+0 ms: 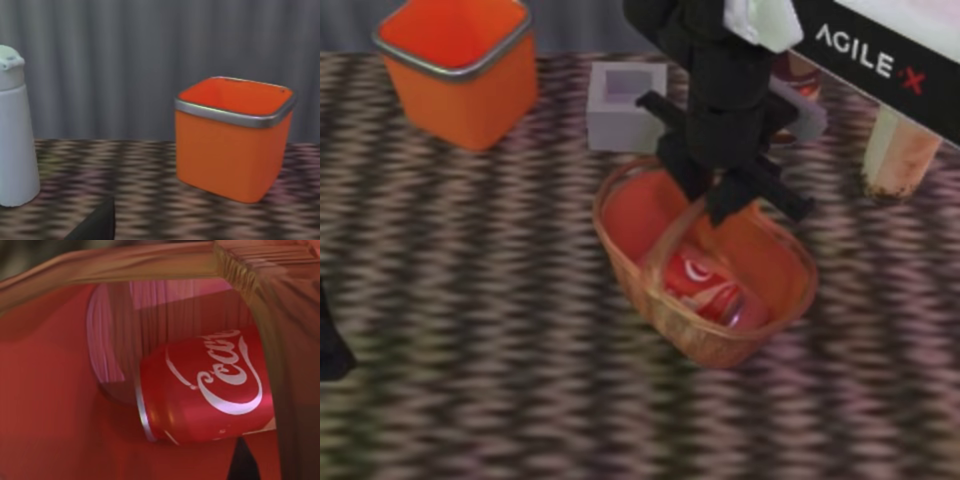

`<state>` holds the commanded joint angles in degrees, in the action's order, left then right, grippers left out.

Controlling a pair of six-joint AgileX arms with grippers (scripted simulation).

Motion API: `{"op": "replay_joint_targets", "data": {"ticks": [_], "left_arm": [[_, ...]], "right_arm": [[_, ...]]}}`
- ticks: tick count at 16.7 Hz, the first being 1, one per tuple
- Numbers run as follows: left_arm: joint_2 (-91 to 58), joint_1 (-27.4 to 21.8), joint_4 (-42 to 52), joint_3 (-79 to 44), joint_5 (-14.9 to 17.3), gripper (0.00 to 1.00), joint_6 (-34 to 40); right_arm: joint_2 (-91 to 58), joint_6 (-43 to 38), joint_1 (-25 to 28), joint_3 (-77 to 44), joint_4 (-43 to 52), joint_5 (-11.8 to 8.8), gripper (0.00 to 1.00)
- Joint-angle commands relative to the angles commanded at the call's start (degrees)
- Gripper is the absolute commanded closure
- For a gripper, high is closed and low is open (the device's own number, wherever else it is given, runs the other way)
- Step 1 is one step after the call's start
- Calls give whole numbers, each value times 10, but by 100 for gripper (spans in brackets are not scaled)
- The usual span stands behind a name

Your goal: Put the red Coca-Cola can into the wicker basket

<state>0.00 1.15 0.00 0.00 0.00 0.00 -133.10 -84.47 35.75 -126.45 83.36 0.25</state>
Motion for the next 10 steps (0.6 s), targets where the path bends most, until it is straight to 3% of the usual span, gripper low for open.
{"op": "replay_joint_targets", "data": {"ticks": [6, 10], "left_arm": [[0, 0, 0, 0, 0, 0, 0], [0, 0, 0, 0, 0, 0, 0]], "right_arm": [[-2, 1, -1, -10, 10, 0, 100], [-1, 13, -12, -84, 85, 0, 100]]}}
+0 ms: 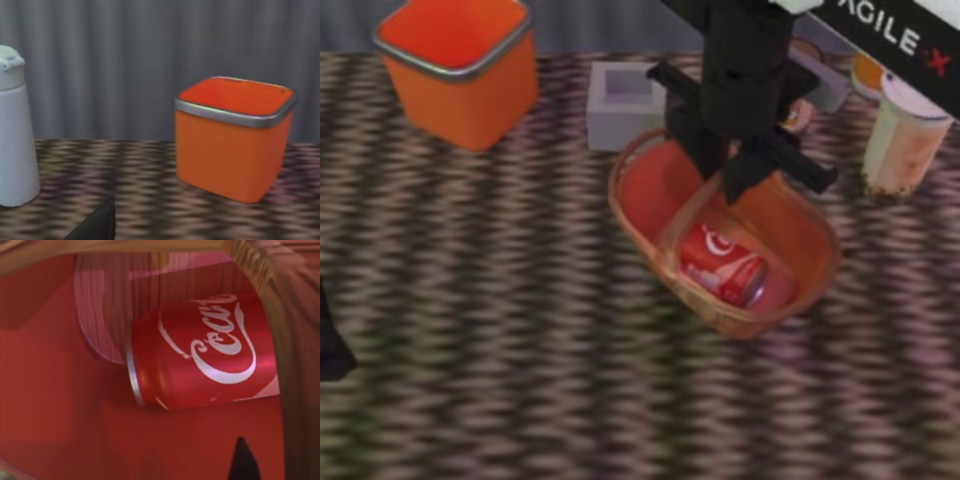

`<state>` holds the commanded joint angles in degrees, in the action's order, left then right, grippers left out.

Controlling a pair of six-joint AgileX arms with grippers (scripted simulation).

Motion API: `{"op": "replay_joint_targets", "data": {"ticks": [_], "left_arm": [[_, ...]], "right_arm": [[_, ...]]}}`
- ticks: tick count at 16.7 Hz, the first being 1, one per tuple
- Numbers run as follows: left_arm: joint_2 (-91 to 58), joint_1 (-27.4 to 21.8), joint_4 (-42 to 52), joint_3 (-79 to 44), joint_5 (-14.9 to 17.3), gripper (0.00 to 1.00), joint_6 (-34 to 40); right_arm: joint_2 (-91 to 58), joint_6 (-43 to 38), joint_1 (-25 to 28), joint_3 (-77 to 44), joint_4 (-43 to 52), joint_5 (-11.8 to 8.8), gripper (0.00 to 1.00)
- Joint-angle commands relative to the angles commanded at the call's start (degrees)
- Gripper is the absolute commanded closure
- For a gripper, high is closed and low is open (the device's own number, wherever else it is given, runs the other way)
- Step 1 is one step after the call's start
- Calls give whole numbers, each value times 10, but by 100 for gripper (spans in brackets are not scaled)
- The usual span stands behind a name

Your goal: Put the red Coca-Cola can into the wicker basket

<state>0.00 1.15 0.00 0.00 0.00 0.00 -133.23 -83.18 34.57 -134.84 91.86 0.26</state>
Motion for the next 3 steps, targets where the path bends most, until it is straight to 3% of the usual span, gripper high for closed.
{"op": "replay_joint_targets", "data": {"ticks": [3], "left_arm": [[0, 0, 0, 0, 0, 0, 0]], "right_arm": [[2, 8, -5, -29, 30, 0, 100]]}}
